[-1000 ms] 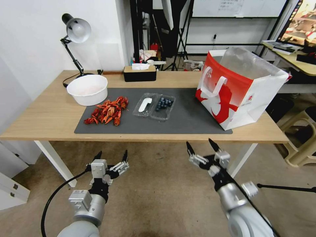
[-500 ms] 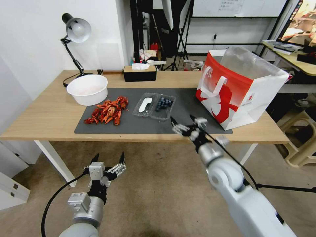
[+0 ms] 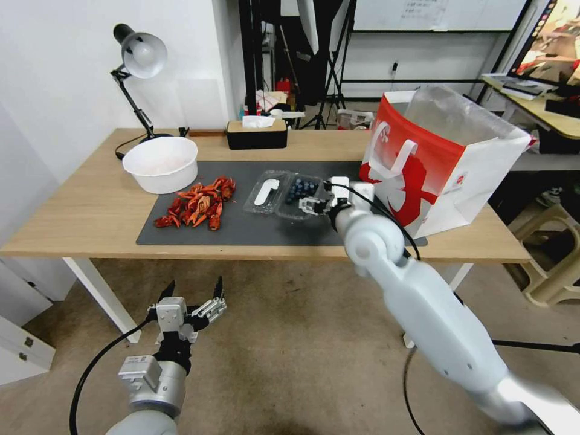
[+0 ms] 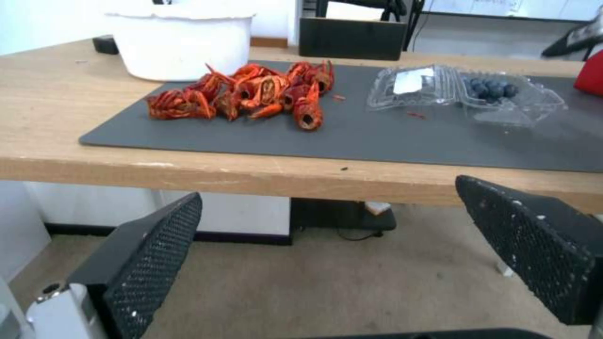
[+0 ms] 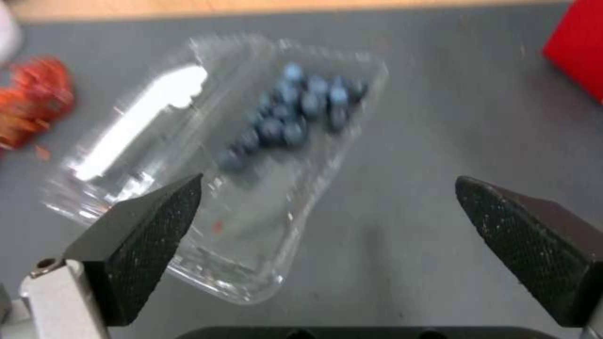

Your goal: Close the takeout container lid, then place the container into the takeout bag.

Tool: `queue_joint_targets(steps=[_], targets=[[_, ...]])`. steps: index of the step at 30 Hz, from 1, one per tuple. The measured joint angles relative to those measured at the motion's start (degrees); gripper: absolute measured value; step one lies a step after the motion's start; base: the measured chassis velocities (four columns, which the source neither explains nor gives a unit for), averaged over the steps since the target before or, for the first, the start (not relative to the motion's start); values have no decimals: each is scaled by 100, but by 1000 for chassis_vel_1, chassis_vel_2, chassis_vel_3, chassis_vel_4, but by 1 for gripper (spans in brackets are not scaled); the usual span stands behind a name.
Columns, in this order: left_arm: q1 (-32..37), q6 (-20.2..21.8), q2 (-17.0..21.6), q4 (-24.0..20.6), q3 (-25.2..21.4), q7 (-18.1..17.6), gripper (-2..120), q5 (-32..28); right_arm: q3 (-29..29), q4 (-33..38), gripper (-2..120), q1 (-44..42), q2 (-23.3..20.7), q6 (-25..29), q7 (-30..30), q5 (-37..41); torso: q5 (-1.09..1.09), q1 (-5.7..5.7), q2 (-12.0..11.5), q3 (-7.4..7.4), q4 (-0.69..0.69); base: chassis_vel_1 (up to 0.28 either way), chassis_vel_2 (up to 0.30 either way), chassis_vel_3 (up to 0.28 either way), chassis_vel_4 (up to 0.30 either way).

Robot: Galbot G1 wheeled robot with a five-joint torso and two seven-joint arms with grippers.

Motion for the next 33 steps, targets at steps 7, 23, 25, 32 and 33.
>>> queue_joint_targets(steps=[7,23,25,32,33], targets=[[-9,-26,-8,18,9,-5,100,7,-408,-287,100,279,118,-26,590,340,-1,0,0,0,0,0,0,0,0],[-37,-78,-25,80,6,23,100,36,-575,-742,100,460,445,23,1069,515,0,-1,1,-1,0,0,0,0,0],[-46,-82,-29,89,13,24,100,36,-566,-760,100,468,440,25,1077,548,0,-2,1,-1,0,0,0,0,0],[-75,-104,-26,139,23,23,100,32,-573,-803,100,511,440,29,1148,721,0,-1,1,-1,0,0,0,0,0],[-75,-104,-26,139,23,23,100,32,-573,-803,100,511,440,29,1148,721,0,-1,1,-1,0,0,0,0,0]])
